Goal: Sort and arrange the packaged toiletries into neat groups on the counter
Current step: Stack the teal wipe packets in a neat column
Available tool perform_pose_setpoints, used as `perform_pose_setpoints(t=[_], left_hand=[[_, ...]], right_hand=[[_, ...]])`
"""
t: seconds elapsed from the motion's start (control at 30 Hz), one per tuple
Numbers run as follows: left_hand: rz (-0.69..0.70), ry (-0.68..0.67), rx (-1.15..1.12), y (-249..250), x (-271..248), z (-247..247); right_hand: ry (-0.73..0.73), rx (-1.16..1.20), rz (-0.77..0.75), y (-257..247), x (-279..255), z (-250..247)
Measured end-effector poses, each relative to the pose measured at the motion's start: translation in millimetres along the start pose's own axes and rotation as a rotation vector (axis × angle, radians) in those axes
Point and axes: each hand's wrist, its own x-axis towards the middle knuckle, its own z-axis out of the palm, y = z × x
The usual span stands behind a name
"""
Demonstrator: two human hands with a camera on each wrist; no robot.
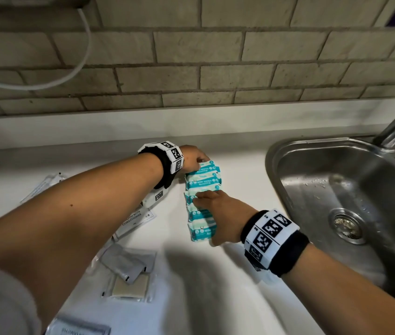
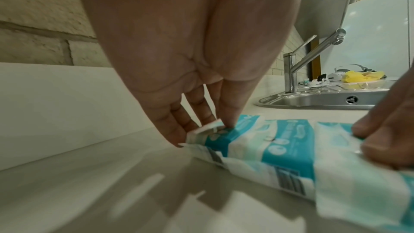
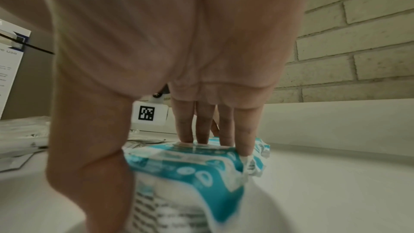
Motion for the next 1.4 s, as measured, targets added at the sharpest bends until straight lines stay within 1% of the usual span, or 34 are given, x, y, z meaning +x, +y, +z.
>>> perform_pose_setpoints(t=[0.13, 0.27, 0.3, 0.37, 0.43, 0.47, 0.53, 0.6, 0.7, 0.77, 0.87, 1.03, 1.27, 1.4], left_hand=[[0.008, -0.013, 0.008, 2.0, -3.3, -1.2], [-0.025, 0.001, -0.011, 1.2, -5.5, -0.8], [-0.045, 0.028, -0.04, -0.5, -7.3, -2.1], [-0.095, 0.126, -0.11, -5.9, -13.2, -5.6], [-0.166, 0.24, -0.211, -13.8, -20.8, -6.4], [-0.214, 0.276, -0.286, -18.5, -24.0, -4.5], [-0.321, 0.29, -0.544, -25.2, -32.2, 5.3], [-0.365, 0.263, -0.749, -28.3, -37.7, 17.3], [-0.361, 0.237, -0.896, -22.0, -45.7, 27.8], [-0.369, 0.235, -0.92, -17.3, -47.4, 30.0], [-0.392, 0.254, -0.929, -13.4, -49.2, 29.3], [-0.41, 0.271, -0.937, -9.0, -51.7, 27.2], [-0.432, 0.246, -0.93, -3.7, -63.5, 25.3], [-0.433, 0.21, -0.93, -1.6, -75.1, 32.6]], right_hand=[[-0.011, -0.02, 0.002, -0.1, 1.4, 0.2], [-0.042, -0.021, -0.015, 3.5, 0.9, -3.6], [-0.058, 0.013, -0.014, 5.3, 0.1, -5.3], [-0.046, 0.194, 0.014, 10.2, -1.4, -11.2], [0.091, 0.362, 0.06, 18.8, 1.3, -18.9], [0.17, 0.37, 0.1, 24.3, 5.0, -22.6], [0.266, 0.341, 0.202, 34.0, 16.2, -29.4], [0.271, 0.319, 0.297, 41.2, 29.1, -34.7], [0.211, 0.293, 0.381, 46.2, 44.5, -38.5], [0.19, 0.282, 0.388, 46.7, 51.5, -37.6], [0.195, 0.267, 0.379, 46.3, 58.8, -31.2], [0.189, 0.278, 0.382, 47.7, 60.2, -29.8], [0.151, 0.275, 0.374, 43.8, 45.6, -31.2], [0.132, 0.291, 0.416, 44.2, 34.2, -25.2]])
